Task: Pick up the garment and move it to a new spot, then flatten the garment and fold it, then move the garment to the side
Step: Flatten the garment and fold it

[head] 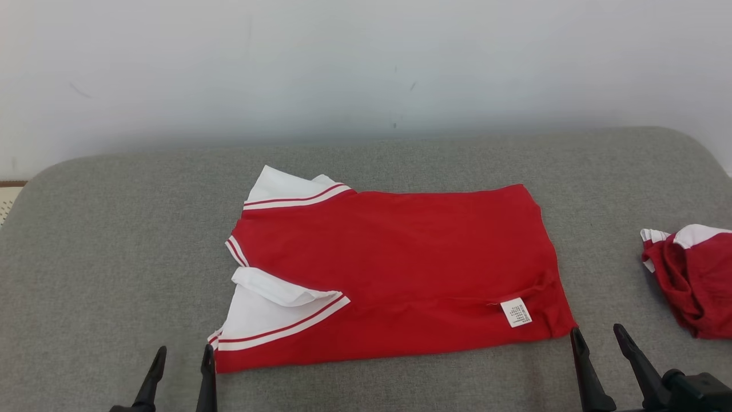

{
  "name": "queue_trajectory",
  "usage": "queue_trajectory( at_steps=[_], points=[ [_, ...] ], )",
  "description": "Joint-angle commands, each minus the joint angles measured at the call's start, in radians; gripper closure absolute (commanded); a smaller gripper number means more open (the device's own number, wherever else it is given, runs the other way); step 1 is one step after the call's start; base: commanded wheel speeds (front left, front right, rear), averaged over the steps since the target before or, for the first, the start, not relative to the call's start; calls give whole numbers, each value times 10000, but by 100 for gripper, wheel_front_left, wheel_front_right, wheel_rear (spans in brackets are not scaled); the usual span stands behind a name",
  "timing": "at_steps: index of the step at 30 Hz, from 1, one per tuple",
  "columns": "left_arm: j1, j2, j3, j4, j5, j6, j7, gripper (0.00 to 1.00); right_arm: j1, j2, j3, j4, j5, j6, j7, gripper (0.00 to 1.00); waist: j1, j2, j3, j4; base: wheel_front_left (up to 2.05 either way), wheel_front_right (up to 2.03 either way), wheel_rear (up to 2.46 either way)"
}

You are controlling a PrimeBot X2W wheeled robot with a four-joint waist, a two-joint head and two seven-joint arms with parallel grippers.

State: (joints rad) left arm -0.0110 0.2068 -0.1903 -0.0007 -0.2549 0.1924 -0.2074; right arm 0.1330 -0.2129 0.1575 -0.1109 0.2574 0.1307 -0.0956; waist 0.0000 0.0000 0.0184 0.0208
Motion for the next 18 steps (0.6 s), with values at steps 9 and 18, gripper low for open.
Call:
queue_trajectory(
  at_steps=[9,18],
  points=[
    [-691,-105,-403,696,-218,-302,589,0,-781,-287,25,954,227,0,5,0,0,0,472,-39,0,0,0],
    [-1360,-334,-473,1805,-492,-392,808,0,-2060,-580,553,2747,580,0,-340,0,0,0,1214,-98,0,0,0]
  ],
)
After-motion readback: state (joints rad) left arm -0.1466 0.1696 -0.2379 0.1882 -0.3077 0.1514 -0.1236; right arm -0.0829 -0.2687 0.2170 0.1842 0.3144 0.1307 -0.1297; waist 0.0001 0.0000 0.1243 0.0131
